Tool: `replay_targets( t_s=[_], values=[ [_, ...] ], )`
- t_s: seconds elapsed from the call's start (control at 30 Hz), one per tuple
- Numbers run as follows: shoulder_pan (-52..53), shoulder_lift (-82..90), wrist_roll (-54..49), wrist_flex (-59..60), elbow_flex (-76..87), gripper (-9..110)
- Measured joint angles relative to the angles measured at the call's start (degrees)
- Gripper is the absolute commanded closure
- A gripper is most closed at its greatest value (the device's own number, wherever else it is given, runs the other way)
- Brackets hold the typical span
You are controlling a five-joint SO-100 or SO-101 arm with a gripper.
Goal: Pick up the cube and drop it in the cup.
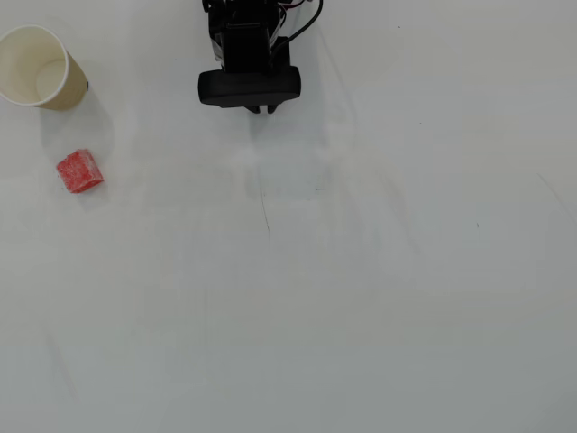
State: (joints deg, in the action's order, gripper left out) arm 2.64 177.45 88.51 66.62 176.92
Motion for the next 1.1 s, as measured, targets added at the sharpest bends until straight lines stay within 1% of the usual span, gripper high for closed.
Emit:
replay_targets(
  t_s=[0.13, 1.0, 1.1],
  values=[
    [-2.29, 0.00, 0.00, 1.14, 0.00, 98],
    [-2.02, 0.00, 0.00, 1.23, 0.00, 98],
    [-3.69, 0.00, 0.00, 1.23, 0.00, 98]
  ],
)
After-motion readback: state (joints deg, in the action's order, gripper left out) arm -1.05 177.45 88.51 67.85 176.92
